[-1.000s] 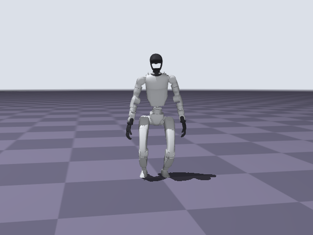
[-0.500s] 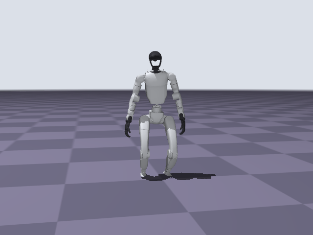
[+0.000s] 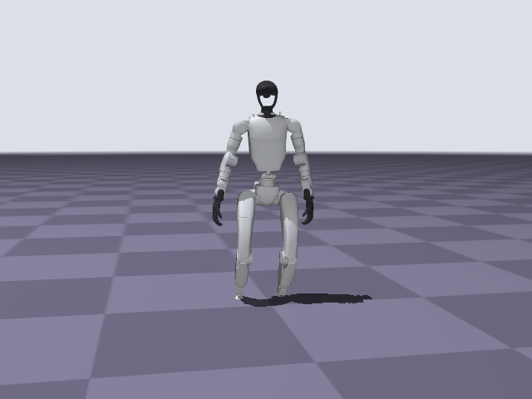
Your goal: Run
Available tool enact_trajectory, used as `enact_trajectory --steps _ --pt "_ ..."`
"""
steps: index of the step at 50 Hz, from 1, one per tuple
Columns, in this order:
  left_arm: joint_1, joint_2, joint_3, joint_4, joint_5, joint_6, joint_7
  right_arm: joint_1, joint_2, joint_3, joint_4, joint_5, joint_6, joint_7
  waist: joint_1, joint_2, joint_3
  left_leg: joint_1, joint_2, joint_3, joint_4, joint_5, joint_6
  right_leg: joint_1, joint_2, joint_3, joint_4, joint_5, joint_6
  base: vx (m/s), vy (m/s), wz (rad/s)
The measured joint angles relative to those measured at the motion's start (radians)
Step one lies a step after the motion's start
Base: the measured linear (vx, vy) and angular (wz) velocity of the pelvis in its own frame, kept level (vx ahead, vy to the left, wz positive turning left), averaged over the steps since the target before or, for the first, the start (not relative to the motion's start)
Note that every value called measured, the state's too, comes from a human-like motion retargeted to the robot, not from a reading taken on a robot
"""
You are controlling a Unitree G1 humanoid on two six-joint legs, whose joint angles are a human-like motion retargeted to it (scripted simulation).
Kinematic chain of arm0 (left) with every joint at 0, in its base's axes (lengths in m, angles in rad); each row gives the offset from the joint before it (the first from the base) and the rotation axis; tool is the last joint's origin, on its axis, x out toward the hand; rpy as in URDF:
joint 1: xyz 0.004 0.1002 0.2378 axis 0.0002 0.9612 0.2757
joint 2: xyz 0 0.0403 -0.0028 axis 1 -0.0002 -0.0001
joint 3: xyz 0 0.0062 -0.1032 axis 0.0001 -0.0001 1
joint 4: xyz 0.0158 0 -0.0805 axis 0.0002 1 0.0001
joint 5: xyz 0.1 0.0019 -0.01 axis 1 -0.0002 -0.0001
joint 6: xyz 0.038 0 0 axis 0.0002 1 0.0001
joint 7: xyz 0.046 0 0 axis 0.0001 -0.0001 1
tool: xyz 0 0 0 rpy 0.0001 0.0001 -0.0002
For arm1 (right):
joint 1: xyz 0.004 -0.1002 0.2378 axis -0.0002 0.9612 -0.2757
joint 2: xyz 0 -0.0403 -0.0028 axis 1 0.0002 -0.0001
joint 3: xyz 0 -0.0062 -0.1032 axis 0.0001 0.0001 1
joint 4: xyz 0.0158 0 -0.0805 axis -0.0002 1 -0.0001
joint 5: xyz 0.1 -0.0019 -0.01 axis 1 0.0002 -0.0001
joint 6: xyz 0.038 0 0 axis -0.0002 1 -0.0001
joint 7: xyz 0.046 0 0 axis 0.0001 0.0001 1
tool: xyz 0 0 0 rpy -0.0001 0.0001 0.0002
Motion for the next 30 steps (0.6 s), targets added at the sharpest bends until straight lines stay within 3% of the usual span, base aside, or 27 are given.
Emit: enact_trajectory --steps 30 --pt "-0.005 0.0 0.083 -0.005 -0.047 0.005 0.03 0.017 0.009 -0.046 -0.006 0.022 0.001 -0.031 0.005 -0.027 0.044 0.047 -0.034 -0.02 0.032 -0.007 0.012 0.055 -0.022 0.01 0.032 -0.03 0.002 0.0 0.0 0.0"
